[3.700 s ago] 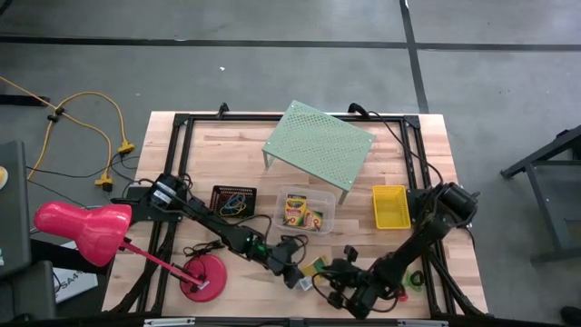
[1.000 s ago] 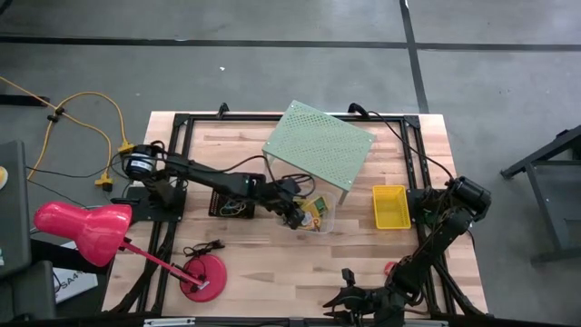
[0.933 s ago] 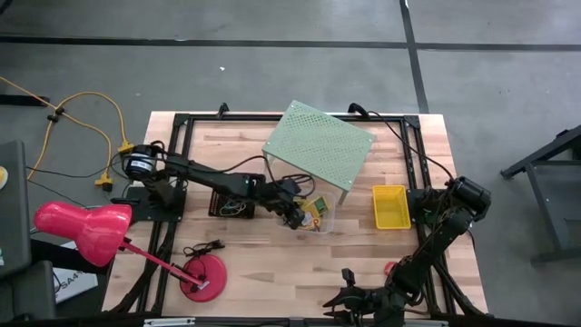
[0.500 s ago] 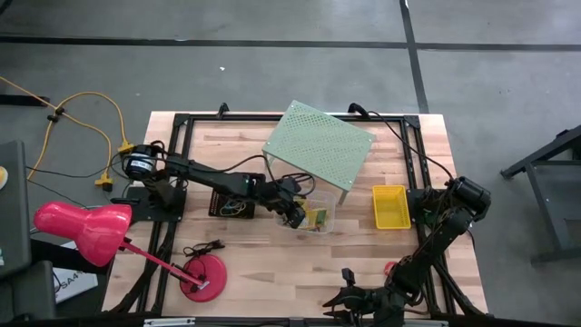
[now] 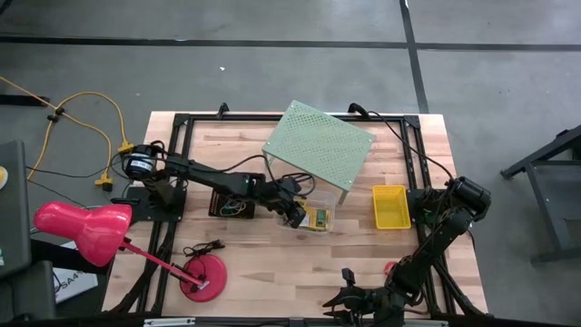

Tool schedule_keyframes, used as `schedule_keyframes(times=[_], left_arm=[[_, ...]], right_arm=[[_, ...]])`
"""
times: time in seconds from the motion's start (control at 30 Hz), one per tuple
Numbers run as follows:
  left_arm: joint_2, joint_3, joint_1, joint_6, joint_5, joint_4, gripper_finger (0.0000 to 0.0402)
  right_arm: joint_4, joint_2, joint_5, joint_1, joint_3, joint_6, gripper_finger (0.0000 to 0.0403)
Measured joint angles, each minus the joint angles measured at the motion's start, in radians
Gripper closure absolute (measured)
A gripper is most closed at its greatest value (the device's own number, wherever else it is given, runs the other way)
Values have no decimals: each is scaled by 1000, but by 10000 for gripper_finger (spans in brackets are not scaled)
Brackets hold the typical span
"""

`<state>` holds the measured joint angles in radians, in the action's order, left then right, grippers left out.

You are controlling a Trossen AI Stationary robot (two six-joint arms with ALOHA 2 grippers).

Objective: Pick & Place Office Desk Supplies
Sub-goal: Put the top red spring keychain into the yellow bin

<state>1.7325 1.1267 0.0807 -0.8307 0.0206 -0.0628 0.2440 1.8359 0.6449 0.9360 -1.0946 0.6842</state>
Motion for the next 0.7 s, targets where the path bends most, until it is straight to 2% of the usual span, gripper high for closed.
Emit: schedule_keyframes(times=[0.17, 0.3, 0.5, 0.7], left_arm=[[-3, 0, 0, 0, -12, 0, 324], [-45, 0, -16, 6, -87, 36, 324], [-116, 0, -24, 75, -120, 63, 324], [-178, 0, 18, 190, -165, 55, 324]], right_arm=[[0, 0, 0, 0, 0, 0, 330], [0, 0, -1, 0, 0, 0, 330], [0, 0, 3, 0, 0, 0, 330], [0, 0, 4, 0, 0, 0, 330]])
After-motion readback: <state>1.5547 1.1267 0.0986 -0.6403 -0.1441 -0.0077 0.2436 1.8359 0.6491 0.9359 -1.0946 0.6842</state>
